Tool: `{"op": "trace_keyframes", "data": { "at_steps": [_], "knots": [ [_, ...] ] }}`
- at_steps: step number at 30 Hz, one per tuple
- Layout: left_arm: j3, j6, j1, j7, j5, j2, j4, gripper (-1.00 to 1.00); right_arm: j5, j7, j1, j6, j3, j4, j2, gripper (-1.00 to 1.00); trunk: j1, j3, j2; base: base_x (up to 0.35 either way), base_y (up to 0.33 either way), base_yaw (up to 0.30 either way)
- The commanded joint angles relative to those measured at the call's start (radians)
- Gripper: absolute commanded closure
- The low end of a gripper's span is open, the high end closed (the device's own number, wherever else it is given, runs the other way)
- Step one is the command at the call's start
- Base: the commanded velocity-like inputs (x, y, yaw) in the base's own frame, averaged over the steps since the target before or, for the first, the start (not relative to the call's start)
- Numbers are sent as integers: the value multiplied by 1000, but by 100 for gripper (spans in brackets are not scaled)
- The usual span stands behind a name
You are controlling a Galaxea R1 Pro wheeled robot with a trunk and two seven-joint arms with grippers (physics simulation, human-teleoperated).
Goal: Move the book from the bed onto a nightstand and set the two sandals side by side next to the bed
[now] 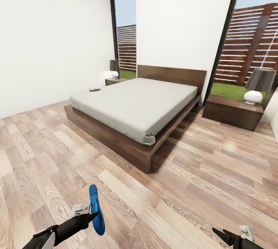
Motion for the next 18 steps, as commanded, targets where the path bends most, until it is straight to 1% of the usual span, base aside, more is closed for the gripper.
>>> {"op": "trace_keyframes", "data": {
  "at_steps": [1,18],
  "knots": [
    [3,10,-1,-4,6,0,0,100,-7,3,0,10,-1,0,0,-100,0,-1,0,0,0,0],
    [3,10,0,-3,7,0,0,100,-7,3,0,10,-1,1,0,-100,0,-1,0,0,0,0]
  ]
}}
